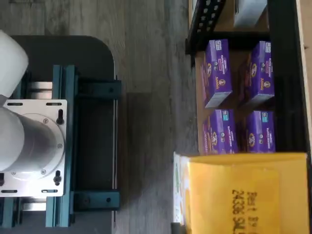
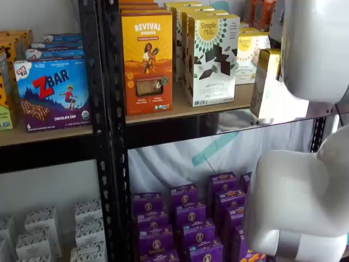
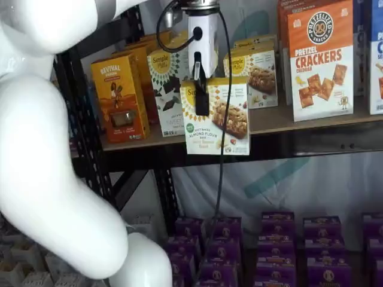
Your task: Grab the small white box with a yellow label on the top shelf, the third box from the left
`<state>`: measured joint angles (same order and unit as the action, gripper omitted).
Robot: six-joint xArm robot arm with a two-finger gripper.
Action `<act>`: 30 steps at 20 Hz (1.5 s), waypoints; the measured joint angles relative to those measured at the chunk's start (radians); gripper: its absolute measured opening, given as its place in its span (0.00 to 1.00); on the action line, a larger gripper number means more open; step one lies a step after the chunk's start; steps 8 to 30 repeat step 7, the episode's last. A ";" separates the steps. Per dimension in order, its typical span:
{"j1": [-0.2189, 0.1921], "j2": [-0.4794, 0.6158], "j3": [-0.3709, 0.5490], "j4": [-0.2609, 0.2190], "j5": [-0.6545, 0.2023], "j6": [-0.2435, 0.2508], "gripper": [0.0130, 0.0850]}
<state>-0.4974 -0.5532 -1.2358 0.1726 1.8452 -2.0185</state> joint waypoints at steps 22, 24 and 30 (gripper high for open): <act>-0.006 -0.021 0.017 -0.006 0.007 -0.007 0.33; -0.006 -0.021 0.017 -0.006 0.007 -0.007 0.33; -0.006 -0.021 0.017 -0.006 0.007 -0.007 0.33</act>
